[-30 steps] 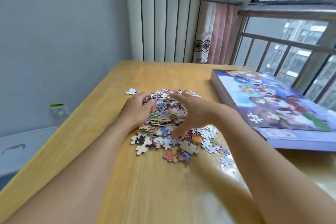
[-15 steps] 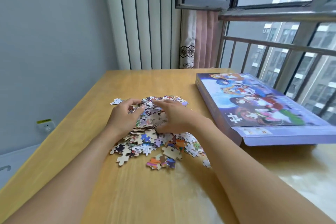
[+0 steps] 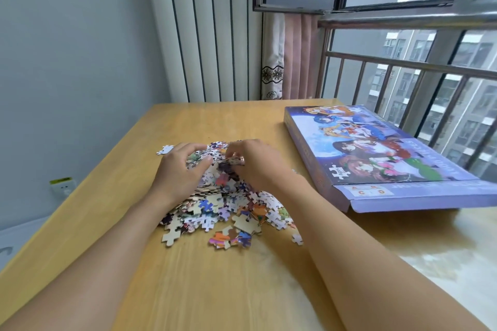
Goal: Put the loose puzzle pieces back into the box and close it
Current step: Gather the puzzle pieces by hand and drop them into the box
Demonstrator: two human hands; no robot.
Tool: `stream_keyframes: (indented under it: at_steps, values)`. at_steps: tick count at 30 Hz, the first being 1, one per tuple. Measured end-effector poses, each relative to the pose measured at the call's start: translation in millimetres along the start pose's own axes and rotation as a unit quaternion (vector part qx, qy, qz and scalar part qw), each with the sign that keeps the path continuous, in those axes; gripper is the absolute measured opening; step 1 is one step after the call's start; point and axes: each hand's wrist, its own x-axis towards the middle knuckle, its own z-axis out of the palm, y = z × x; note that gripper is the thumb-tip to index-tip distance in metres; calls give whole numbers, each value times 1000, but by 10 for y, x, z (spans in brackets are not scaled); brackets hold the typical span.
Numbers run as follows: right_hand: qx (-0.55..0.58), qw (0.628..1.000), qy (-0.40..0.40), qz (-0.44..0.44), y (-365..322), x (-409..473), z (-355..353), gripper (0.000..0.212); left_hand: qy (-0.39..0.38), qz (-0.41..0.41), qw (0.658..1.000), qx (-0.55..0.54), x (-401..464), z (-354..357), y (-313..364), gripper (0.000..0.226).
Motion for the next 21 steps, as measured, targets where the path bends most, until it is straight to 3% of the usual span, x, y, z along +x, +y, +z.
stream_keyframes:
  at_steps: [10,13,15,18,21]
  values:
    - [234,959,110,117,140,-19,-170,35,25,13,999,-16,25,-5,-25,22]
    - [364,904,133,179,153,-20,-192,34,33,14,999,-19,29,-5,-27,21]
    - [511,818,125,232,149,-14,-222,34,38,16,999,-21,33,-4,-25,20]
    - [732,617,69,281,110,-32,-316,32,44,21,999,-23,33,0,-19,20]
    - [841,418,8,342,97,-66,-352,23,50,27,998,-24,28,-8,6,21]
